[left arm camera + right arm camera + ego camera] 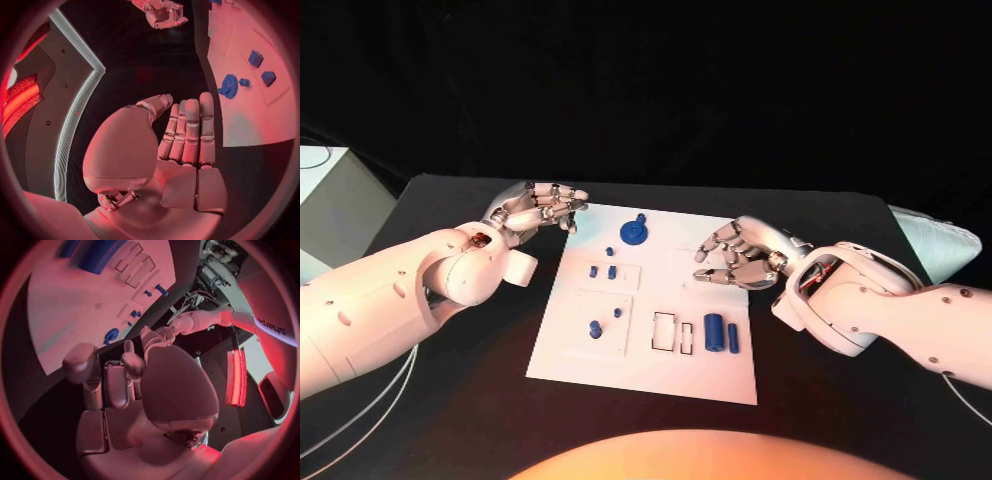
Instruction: Assemble the parts on the task board
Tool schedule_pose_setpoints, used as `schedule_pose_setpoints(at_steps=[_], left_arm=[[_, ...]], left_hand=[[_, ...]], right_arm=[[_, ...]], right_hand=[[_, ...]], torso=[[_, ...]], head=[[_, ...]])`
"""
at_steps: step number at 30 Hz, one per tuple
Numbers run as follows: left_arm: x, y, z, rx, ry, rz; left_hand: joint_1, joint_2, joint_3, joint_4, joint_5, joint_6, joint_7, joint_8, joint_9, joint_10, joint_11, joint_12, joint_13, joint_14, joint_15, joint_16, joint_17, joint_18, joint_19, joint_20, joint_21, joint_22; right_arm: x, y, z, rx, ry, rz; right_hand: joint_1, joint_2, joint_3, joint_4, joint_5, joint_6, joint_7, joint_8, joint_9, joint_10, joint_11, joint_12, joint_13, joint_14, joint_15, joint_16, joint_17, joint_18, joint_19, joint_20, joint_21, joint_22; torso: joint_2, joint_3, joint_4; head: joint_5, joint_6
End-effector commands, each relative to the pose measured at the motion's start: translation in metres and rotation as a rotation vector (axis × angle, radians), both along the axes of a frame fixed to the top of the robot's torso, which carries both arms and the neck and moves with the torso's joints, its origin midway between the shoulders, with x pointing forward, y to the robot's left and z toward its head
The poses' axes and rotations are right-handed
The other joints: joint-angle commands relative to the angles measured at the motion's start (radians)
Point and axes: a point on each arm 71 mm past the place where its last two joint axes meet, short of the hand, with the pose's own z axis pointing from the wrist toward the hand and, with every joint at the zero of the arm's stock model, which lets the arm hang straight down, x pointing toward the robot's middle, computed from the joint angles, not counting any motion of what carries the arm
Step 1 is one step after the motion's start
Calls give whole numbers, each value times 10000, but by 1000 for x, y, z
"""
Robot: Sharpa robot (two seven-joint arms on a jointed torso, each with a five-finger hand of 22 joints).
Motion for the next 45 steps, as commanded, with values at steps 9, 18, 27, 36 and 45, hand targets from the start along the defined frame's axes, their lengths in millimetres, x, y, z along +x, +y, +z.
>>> schedule_pose_setpoints(at_steps=[9,18,27,36,45], left_arm=[[-9,-8,-6,-185,90,-266],[-12,-10,-7,-223,134,-354],[-14,-10,-6,-214,125,-372],[-15,-10,-6,-212,115,-387],[-15,-9,-5,-205,127,-403]], left_hand=[[-59,34,-37,42,-50,-50,7,61,14,-63,-5,48,-8,-75,-18,-6,-2,-81,41,8,-44,-12],[-61,31,-43,49,-50,-61,4,62,12,-62,-8,53,-8,-75,-19,-4,-2,-82,46,9,-51,-19],[-66,29,-50,60,-50,-68,3,67,12,-62,-9,59,-8,-74,-19,-1,-1,-82,51,10,-60,-26],[-83,18,-64,77,-52,-79,6,69,10,-64,-7,64,-9,-73,-18,2,1,-82,56,11,-70,-34],[-83,18,-64,77,-52,-79,6,69,10,-64,-7,64,-9,-73,-18,2,1,-82,56,11,-70,-34]], right_arm=[[-22,-53,-16,-1433,3031,-1413],[-40,-48,-36,-2593,3261,-1454],[-49,-32,-55,-2922,3323,-1515],[-49,-14,-59,-2899,2845,-1468],[-46,-7,-61,-2902,2665,-1451]], right_hand=[[-1148,311,-1119,65,906,67,-184,803,724,1630,-174,3242,4210,1058,-53,1699,3518,-565,612,-84,3158,2594],[-1564,445,-1800,88,981,74,-201,826,783,1645,-185,3258,4234,1085,-54,1745,3636,-636,663,-78,3566,2944],[-1756,559,-2104,89,1163,70,-204,825,803,1645,-187,3258,4234,1085,-54,1745,3636,-660,679,-73,3699,3061],[-1775,567,-2150,87,1193,79,-208,830,809,1645,-190,3258,4234,1085,-54,1745,3636,-675,697,-73,3775,3117],[-1776,557,-2184,85,1218,81,-209,831,812,1645,-191,3258,4234,1085,-55,1745,3636,-686,709,-72,3827,3155]], torso=[[-146,79,-193],[-168,55,-205],[-135,44,-216],[-136,55,-208],[-124,51,-199]], head=[[-490,27],[-480,-88],[-493,-174],[-474,-231],[-480,-270]])
